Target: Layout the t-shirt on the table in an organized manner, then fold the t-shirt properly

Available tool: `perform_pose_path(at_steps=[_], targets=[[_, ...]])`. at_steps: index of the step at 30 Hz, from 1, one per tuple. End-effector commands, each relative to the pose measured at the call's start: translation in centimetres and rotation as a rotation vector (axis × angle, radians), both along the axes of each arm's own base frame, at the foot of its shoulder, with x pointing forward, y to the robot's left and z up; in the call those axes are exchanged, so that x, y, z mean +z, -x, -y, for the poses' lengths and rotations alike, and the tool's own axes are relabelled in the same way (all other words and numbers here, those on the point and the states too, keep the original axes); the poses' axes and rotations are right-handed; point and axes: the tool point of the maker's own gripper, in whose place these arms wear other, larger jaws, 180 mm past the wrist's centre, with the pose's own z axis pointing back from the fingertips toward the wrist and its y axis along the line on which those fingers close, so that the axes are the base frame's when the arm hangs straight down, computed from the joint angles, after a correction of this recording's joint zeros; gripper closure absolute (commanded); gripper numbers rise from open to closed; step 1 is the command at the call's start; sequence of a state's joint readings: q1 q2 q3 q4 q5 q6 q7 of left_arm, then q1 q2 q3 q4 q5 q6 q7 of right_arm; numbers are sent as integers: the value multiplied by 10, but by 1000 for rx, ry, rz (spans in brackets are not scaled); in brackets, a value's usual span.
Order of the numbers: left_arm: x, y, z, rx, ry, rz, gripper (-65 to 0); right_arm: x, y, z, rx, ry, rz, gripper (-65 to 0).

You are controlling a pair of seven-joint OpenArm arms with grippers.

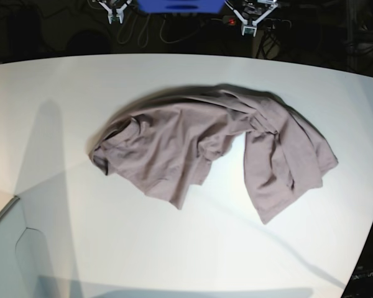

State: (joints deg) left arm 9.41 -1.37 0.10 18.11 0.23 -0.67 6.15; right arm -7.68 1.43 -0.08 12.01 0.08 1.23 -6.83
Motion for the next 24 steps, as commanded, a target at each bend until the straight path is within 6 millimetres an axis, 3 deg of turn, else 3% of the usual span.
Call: perform_pose_path(at_steps=[1, 7, 12, 16, 24], targets=[[2, 4, -9, 1, -14, 4, -1, 1, 7, 6, -6, 23, -10, 0], [23, 8, -24, -17, -27, 110, -1, 12, 10, 12, 8, 34, 97, 0], [59, 4, -20, -40, -10, 236, -1, 41, -1, 24, 25, 56, 206, 0], [102, -8, -14, -60, 9, 355, -1, 70, -12, 24, 35, 60, 278, 0], [197, -60, -6, -128, 41, 619, -4, 145, -50, 27, 74, 70, 486, 0]])
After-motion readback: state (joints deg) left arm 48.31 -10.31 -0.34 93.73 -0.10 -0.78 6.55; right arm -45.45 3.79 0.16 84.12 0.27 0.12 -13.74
